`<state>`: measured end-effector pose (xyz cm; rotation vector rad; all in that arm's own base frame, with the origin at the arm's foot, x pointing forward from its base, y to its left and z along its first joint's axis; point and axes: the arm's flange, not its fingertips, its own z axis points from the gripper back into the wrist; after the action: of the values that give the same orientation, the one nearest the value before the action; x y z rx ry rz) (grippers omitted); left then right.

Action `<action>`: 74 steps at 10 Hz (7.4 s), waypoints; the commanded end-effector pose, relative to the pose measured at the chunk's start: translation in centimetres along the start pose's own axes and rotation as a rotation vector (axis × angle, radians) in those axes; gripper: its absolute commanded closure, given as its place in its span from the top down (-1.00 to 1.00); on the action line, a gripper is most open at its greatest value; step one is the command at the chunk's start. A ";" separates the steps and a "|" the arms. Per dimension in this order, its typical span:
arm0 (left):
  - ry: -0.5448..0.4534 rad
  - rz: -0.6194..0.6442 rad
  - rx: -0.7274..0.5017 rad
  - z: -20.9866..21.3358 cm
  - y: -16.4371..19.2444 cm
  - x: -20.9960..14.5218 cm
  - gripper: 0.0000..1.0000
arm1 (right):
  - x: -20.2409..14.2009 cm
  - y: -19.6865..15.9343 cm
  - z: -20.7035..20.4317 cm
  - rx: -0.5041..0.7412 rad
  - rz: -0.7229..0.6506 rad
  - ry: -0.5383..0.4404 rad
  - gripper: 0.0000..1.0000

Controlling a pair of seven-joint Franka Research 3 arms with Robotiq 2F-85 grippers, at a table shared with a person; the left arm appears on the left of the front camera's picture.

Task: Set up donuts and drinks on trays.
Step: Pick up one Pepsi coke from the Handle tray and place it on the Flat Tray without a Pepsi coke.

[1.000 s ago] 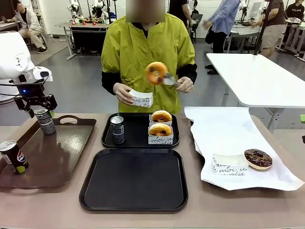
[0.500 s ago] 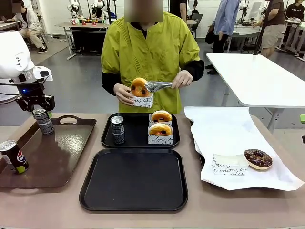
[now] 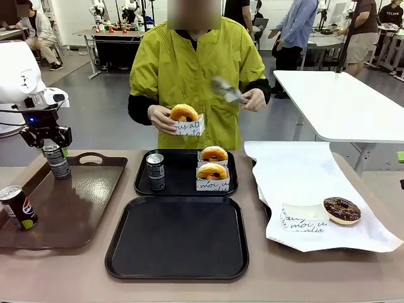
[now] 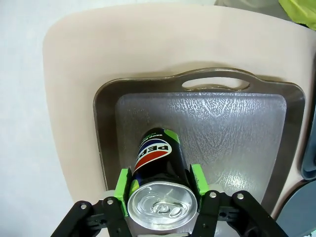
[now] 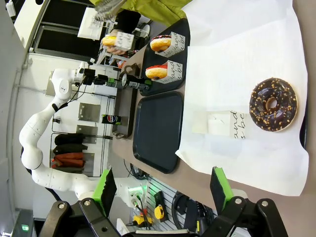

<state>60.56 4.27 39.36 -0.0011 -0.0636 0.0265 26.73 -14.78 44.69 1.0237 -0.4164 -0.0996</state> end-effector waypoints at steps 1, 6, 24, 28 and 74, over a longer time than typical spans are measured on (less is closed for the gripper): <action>0.000 0.000 0.000 0.0 0.0 0.0 0.17 | 0.2 0.0 -0.1 0.002 0.001 -0.003 1.00; -0.040 -0.162 -0.072 10.2 -2.3 -5.8 0.17 | 0.2 0.0 -0.1 0.002 0.001 -0.003 1.00; -0.013 -0.354 -0.103 18.1 -5.3 -17.7 0.17 | 0.2 0.0 -0.1 0.002 0.001 -0.003 1.00; 0.112 -0.529 -0.089 18.3 -11.9 -25.8 0.17 | 0.2 0.0 -0.1 0.002 0.001 -0.003 1.00; 0.077 -0.648 -0.036 15.6 -29.5 -27.9 0.17 | 0.2 0.0 -0.1 0.002 0.001 -0.003 1.00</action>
<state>31.97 -24.92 53.06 -0.0246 0.0486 -0.6289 26.74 -14.80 44.67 1.0238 -0.4159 -0.1001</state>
